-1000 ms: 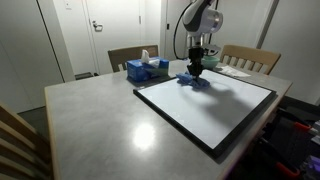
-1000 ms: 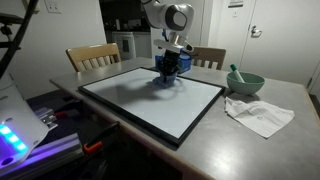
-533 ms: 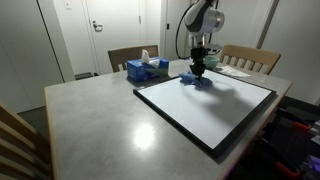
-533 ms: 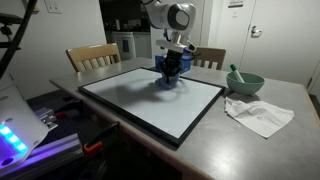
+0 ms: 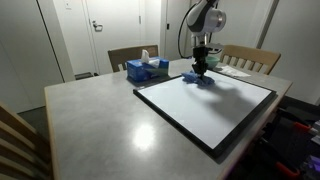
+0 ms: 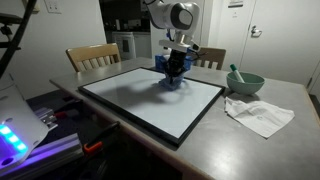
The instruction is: Use the cloth to wipe the whiteboard on the table
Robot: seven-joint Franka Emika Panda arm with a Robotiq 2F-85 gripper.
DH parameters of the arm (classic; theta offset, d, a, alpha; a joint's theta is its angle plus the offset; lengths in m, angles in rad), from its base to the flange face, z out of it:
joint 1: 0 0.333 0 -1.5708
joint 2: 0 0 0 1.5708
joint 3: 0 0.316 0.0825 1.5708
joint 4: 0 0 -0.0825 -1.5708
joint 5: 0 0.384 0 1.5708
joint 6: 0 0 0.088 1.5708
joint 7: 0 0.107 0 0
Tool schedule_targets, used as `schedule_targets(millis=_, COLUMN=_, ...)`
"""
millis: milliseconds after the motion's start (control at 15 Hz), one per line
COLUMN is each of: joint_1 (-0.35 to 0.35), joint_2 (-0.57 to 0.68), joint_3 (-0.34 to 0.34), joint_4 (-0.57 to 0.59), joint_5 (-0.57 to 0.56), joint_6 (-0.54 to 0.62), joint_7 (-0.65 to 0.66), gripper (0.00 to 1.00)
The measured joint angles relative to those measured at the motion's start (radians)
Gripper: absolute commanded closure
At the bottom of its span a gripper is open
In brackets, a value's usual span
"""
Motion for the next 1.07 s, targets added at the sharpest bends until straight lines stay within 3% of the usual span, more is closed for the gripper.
schedule_targets(millis=1067, joint_1=-0.101, joint_2=0.087, joint_3=-0.094, joint_4=0.141, joint_5=-0.141, joint_6=-0.016, joint_7=-0.001, gripper=0.98)
